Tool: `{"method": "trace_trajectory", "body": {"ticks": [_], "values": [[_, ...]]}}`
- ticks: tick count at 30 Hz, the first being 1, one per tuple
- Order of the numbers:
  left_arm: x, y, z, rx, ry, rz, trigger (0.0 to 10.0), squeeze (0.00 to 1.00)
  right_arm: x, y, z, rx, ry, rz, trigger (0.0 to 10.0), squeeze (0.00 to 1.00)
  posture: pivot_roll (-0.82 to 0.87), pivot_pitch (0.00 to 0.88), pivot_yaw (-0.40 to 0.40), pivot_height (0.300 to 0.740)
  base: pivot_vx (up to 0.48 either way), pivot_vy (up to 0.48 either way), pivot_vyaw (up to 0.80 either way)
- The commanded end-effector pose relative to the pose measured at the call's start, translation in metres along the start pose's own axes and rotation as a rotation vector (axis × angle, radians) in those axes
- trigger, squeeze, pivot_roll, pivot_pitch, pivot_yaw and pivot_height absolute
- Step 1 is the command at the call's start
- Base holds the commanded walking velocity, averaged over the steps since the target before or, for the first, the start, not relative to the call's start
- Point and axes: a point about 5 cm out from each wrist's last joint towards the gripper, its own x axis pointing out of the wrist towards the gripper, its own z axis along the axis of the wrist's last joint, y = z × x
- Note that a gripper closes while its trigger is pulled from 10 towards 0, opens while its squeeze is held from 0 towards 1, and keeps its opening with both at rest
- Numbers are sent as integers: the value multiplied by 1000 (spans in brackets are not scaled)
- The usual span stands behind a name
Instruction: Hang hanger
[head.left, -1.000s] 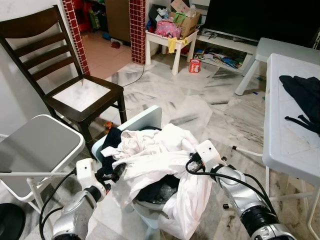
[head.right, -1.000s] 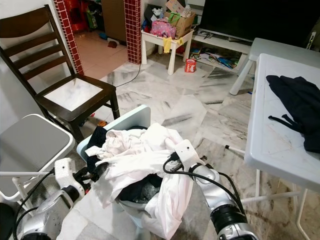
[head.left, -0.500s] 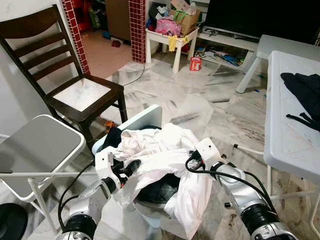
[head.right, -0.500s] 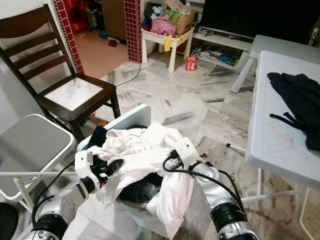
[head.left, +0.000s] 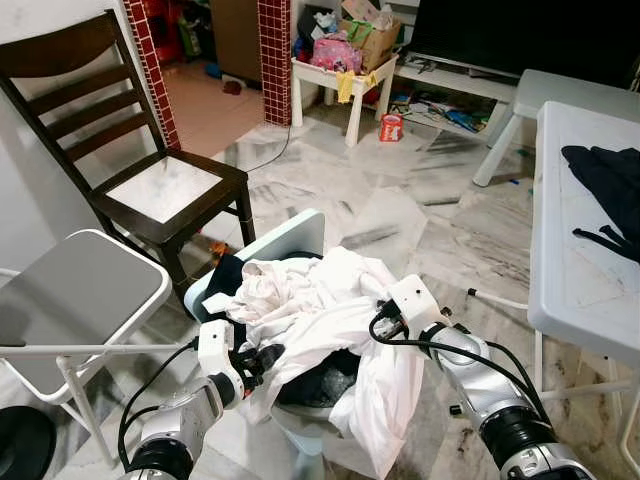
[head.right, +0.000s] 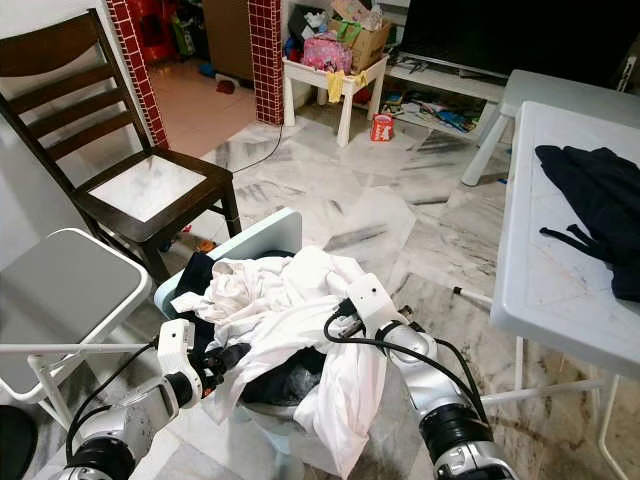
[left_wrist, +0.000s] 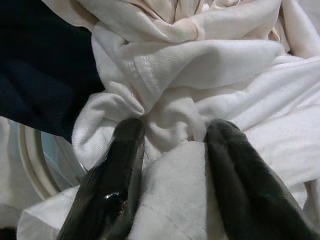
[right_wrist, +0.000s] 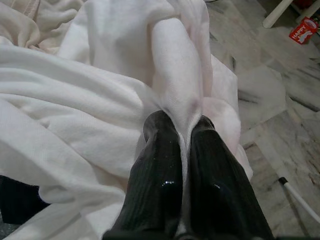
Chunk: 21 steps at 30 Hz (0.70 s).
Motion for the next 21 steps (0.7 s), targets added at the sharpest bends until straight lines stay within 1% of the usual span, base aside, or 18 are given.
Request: {"method": "trace_trajectory", "body": {"ticks": [1, 4, 6, 7, 8, 11, 12, 14, 15, 16, 18, 20, 21], "values": [[-1, 3, -4, 10, 18, 22, 0, 0, 1, -2, 3, -14, -3, -8, 0, 0, -72, 24, -40, 740, 0, 0, 0], [0, 1, -1, 17, -5, 25, 0, 0, 1, -1, 3, -13, -4, -6, 0, 0, -73, 22, -39, 740, 0, 0, 0], [1, 1, 4, 40, -36, 32, 0, 0, 1, -2, 3, -13, -5, -8, 0, 0, -73, 23, -37, 740, 0, 0, 0], [1, 0, 10, 66, -68, 40, 0, 0, 0, -2, 2, -12, -6, -9, 0, 0, -74, 23, -38, 740, 0, 0, 0], [1, -1, 12, 73, -79, 43, 0, 0, 0, -2, 2, -12, -6, -9, 0, 0, -74, 23, -38, 740, 0, 0, 0], [2, -5, 24, 91, -145, 41, 0, 0, 0, -3, 2, -12, -6, -9, 0, 0, -73, 22, -39, 740, 0, 0, 0], [2, -5, 24, 92, -149, 42, 0, 0, 0, -3, 2, -12, -7, -9, 0, 0, -73, 22, -39, 740, 0, 0, 0], [3, -7, 30, 94, -188, 46, 0, 0, 0, -4, 2, -13, -6, -9, 0, 0, -72, 21, -40, 740, 0, 0, 0], [2, -9, 37, 116, -233, 51, 0, 0, 0, -4, 3, -12, -8, -7, 0, 0, -71, 21, -40, 740, 0, 0, 0], [2, -9, 37, 116, -233, 51, 0, 0, 0, -4, 3, -12, -8, -7, 0, 0, -71, 21, -40, 740, 0, 0, 0], [2, -11, 43, 133, -270, 57, 0, 0, 0, -4, 4, -13, -10, -4, 0, 0, -70, 21, -42, 740, 0, 0, 0], [2, -15, 50, 127, -320, 54, 0, 0, 0, -4, 4, -12, -11, -3, 0, 0, -68, 22, -43, 740, 0, 0, 0], [2, -17, 51, 129, -326, 45, 0, 0, 1, -4, 4, -12, -12, -1, 0, 0, -68, 22, -43, 740, 0, 0, 0]]}}
